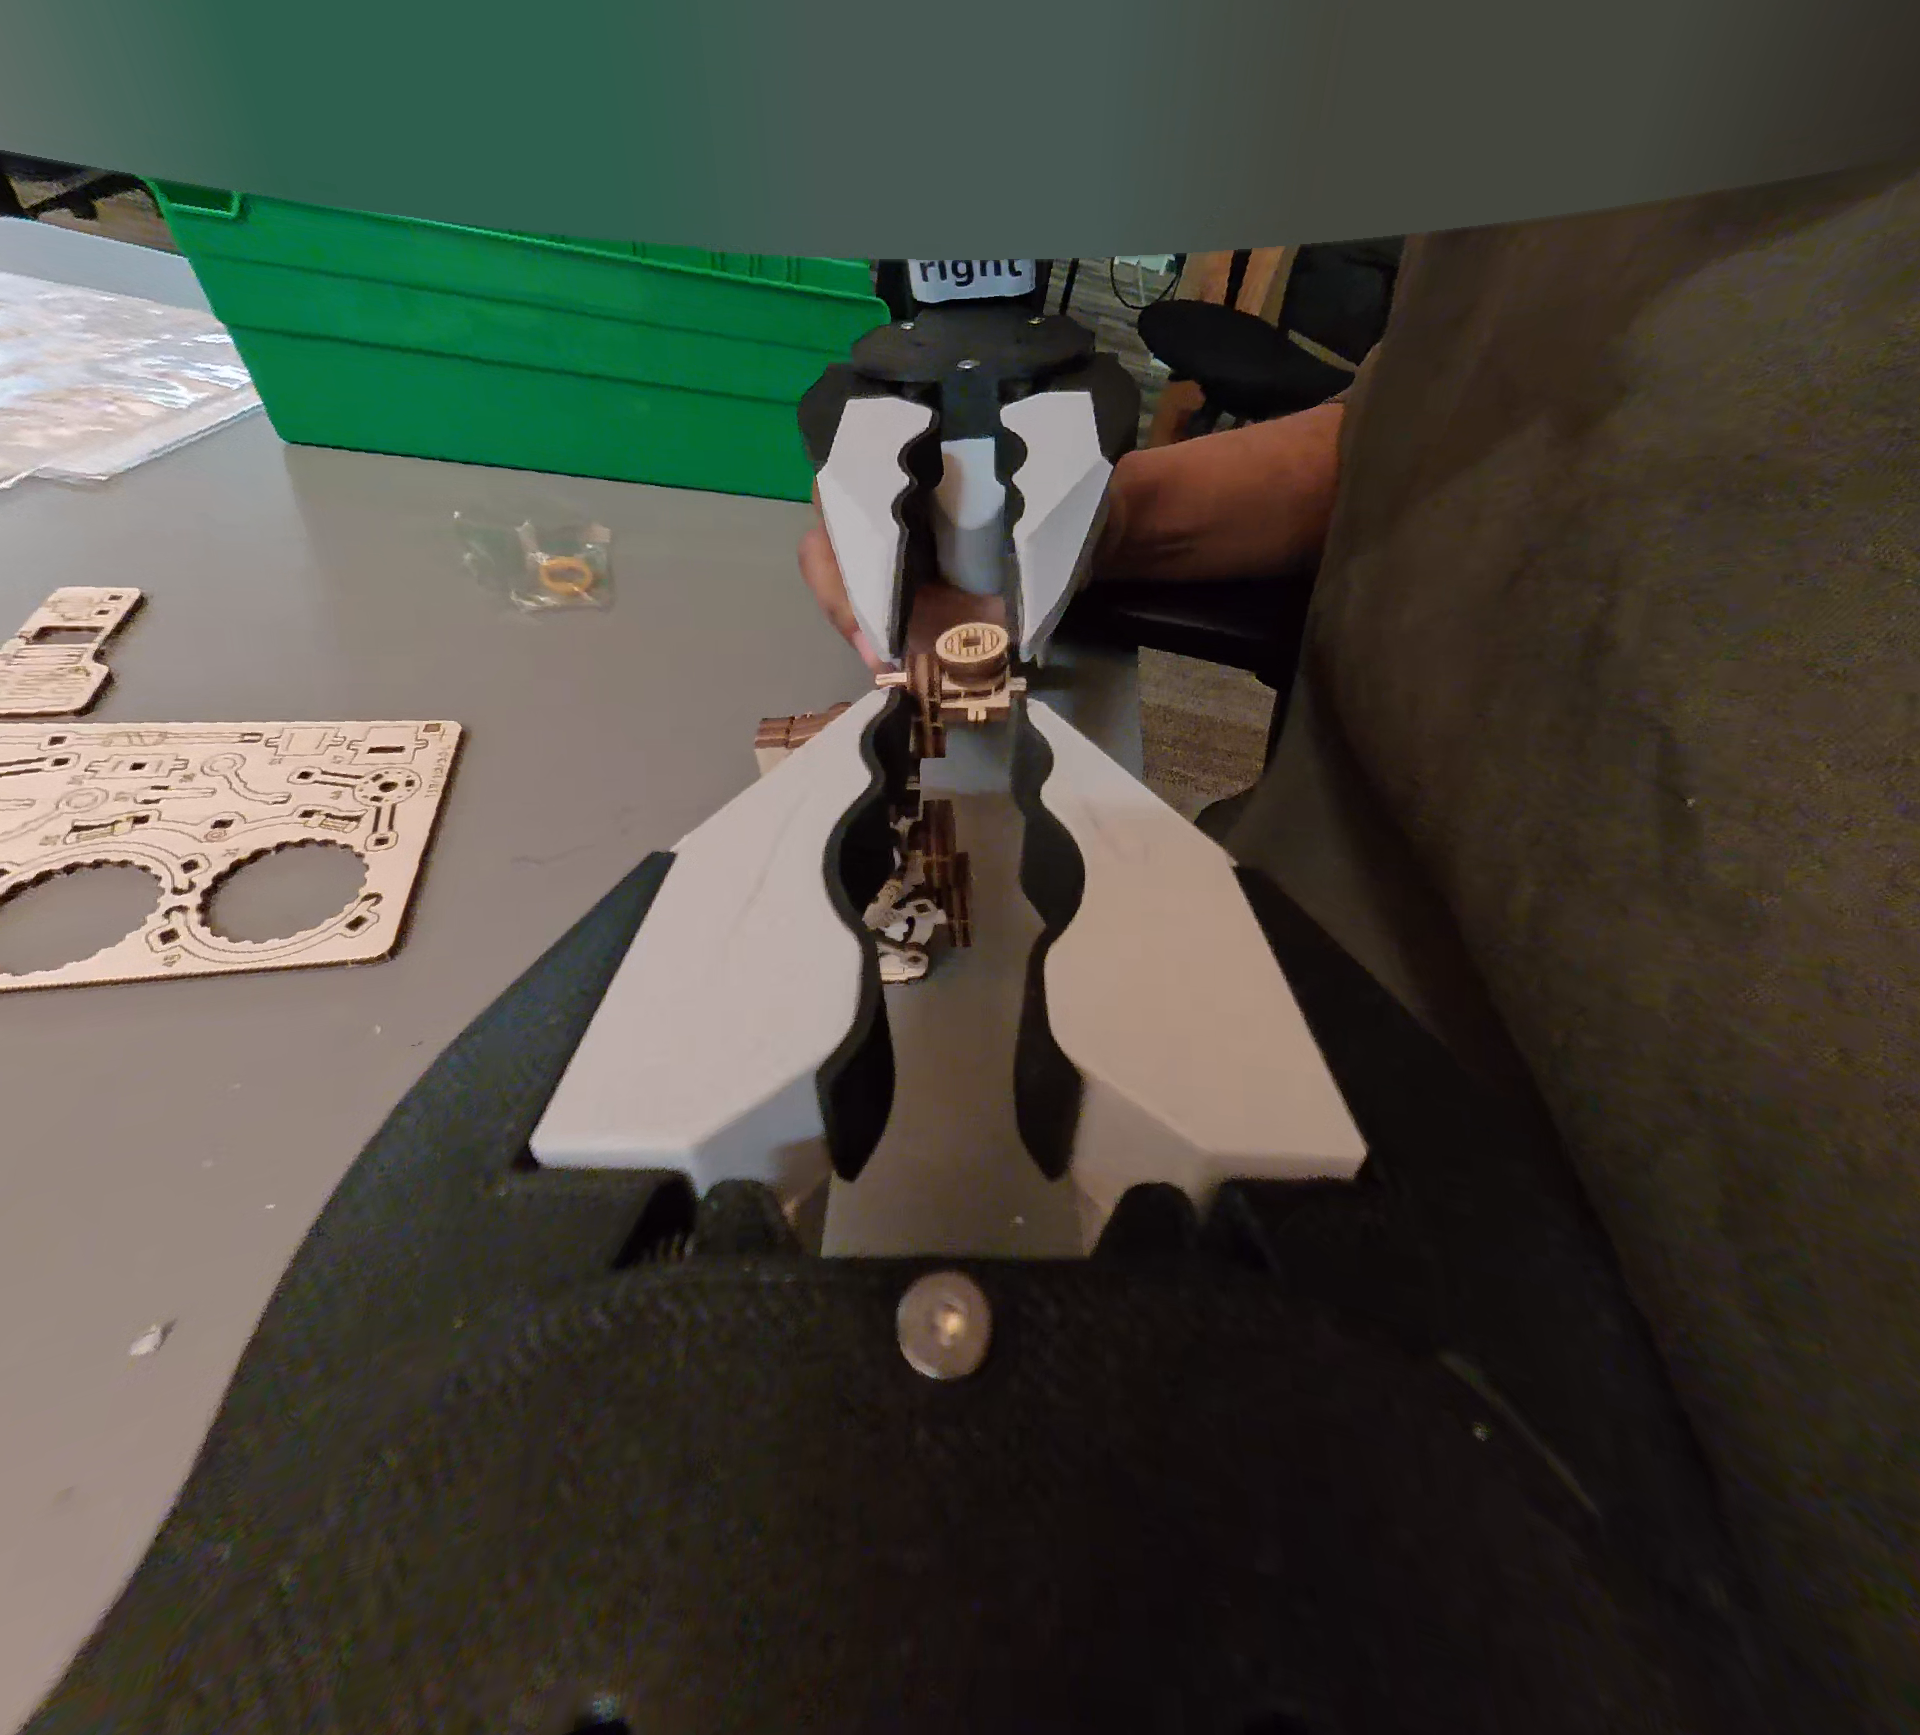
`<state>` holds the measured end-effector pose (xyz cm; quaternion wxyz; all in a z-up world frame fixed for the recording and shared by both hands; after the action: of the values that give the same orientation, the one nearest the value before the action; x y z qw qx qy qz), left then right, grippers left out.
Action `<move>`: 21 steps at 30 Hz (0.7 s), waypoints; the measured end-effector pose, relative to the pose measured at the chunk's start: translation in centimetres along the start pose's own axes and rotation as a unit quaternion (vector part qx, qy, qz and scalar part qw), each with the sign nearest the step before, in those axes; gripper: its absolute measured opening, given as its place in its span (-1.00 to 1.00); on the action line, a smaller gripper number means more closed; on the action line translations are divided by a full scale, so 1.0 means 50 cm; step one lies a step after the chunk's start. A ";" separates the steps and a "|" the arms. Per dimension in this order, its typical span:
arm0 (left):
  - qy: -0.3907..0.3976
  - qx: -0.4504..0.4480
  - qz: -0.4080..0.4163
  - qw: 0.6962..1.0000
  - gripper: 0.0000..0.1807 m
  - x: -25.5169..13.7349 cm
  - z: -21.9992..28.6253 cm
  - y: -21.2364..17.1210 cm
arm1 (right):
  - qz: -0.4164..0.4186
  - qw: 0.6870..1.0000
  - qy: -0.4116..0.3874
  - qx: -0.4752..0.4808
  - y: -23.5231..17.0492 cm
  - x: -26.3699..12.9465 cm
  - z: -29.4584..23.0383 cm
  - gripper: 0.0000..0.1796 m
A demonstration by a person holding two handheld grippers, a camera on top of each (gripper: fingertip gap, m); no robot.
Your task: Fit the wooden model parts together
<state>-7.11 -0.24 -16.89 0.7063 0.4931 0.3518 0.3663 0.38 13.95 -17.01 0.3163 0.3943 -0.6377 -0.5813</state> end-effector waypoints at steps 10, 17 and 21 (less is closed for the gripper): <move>0.080 -0.180 0.095 0.976 -0.82 -0.040 -0.087 0.013 | 0.010 0.996 -0.085 -0.037 0.011 -0.010 0.023 -0.76; 0.140 -0.299 0.160 0.930 -0.82 -0.075 -0.142 0.000 | -0.069 0.982 -0.172 -0.029 -0.011 0.007 0.050 -0.78; 0.169 -0.334 0.178 0.910 -0.82 -0.084 -0.156 -0.009 | -0.080 0.978 -0.182 -0.064 -0.007 0.027 0.037 -0.79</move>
<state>-15.74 -0.57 -18.82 0.6828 0.2135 0.2292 0.6600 -1.83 13.70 -17.69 0.1719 0.3106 -0.6126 -0.7062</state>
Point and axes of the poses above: each gripper's, where its closed fingertips meet, x out along the fingers, y out of its top, z = x × y across the jaws, the point moved 8 cm from there along -x, back along the fingers, and after that the axes turned 5 degrees about -x, right-handed, at the moved point
